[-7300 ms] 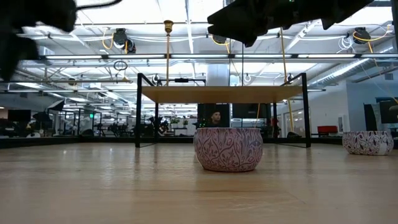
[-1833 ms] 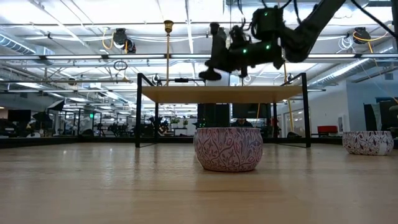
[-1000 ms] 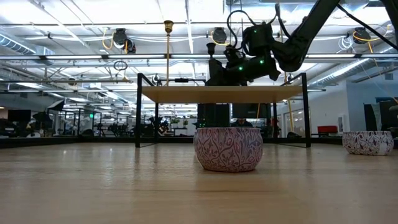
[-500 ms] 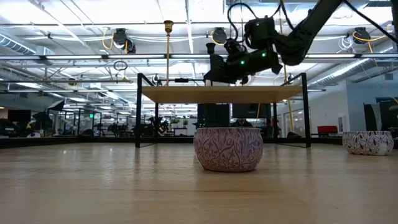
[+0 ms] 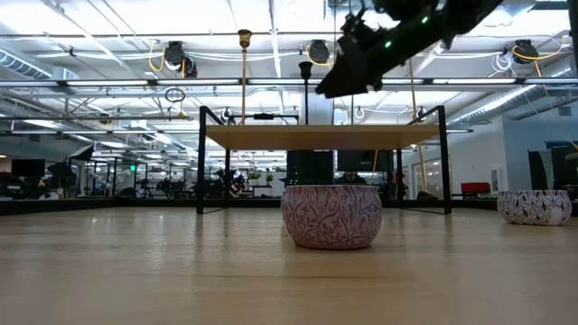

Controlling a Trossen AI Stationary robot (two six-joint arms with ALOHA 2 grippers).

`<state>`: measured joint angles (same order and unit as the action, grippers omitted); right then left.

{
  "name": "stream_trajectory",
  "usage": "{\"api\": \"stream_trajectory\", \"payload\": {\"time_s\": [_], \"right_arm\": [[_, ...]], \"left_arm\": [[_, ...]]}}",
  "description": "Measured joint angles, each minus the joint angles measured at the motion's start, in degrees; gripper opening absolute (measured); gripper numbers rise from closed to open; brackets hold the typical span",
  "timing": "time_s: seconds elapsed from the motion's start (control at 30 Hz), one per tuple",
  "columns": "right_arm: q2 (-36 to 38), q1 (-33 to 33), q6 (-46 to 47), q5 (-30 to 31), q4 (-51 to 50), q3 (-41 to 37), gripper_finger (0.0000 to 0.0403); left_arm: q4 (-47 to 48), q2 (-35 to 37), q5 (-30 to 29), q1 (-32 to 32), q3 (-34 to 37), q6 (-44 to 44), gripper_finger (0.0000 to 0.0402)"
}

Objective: Pick & Place candle stick holders
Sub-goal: Put the golden candle holder on the shelf

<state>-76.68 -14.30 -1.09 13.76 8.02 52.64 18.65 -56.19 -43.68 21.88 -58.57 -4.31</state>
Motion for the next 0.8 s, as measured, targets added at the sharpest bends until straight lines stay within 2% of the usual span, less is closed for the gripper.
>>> {"api": "stream_trajectory", "payload": {"time_s": [0.13,0.33,0.47,0.63,0.8], "right_arm": [[6.07,5.74,0.86,-0.29,-11.64,0.00,0.0226],[12.96,19.03,4.76,-0.94,-33.10,0.00,0.0225],[14.86,28.24,10.92,-5.86,-44.61,-0.21,0.0224],[15.55,38.26,17.24,-12.44,-45.53,-3.97,0.0224],[15.51,45.43,26.29,-16.14,-45.34,-9.02,0.0224]], "left_arm": [[0.19,0.71,-0.31,1.60,0.00,0.46,0.0026],[1.53,0.83,-0.33,3.27,0.00,0.56,0.0026],[1.66,0.83,-0.33,3.51,0.00,0.56,0.0026],[1.93,0.81,-0.35,3.51,0.00,0.42,0.0026],[2.27,0.44,-0.33,3.51,0.00,0.78,0.0026]]}}
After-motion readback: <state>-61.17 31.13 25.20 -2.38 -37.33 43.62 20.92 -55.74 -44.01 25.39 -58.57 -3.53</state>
